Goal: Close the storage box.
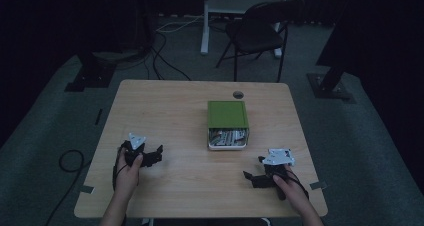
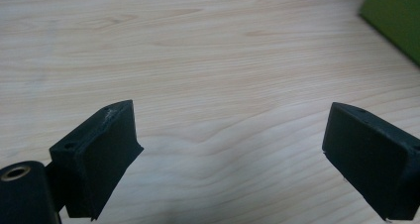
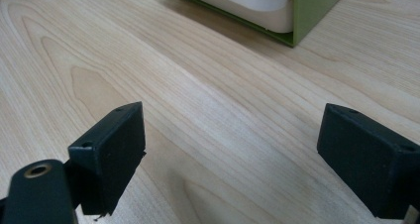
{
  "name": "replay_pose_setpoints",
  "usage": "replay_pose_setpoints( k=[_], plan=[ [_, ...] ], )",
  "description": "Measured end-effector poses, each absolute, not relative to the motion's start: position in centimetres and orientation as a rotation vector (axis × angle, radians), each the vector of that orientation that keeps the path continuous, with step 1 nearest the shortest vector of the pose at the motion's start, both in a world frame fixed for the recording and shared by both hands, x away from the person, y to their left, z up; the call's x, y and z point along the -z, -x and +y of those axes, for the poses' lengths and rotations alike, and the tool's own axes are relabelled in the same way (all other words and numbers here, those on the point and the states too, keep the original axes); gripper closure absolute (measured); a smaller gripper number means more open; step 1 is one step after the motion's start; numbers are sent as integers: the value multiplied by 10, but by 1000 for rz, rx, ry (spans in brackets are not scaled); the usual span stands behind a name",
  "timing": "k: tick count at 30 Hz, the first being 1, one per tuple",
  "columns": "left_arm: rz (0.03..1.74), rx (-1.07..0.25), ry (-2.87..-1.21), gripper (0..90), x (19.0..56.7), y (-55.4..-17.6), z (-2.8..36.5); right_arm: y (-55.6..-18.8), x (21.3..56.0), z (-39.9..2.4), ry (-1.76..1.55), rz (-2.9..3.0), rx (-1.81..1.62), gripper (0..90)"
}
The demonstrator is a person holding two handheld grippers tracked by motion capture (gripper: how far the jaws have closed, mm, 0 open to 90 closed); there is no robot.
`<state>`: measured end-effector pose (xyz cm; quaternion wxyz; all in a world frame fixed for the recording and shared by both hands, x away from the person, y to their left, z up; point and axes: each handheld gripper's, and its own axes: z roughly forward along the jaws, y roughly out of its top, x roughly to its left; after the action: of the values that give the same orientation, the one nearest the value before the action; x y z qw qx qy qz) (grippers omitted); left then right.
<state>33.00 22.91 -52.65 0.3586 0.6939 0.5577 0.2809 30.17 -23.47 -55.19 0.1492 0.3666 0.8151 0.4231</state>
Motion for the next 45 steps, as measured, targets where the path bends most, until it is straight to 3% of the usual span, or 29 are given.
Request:
replay_pose_setpoints(
  k=[21, 45],
  plan=[
    [1578, -742, -1774, 78, 536, -314, 275, -299, 557, -220, -892, 2482, -1101, 113],
    [1676, -752, -1826, 78, 541, -299, 289, -301, 558, -218, -892, 2517, -1082, 128]
  ],
)
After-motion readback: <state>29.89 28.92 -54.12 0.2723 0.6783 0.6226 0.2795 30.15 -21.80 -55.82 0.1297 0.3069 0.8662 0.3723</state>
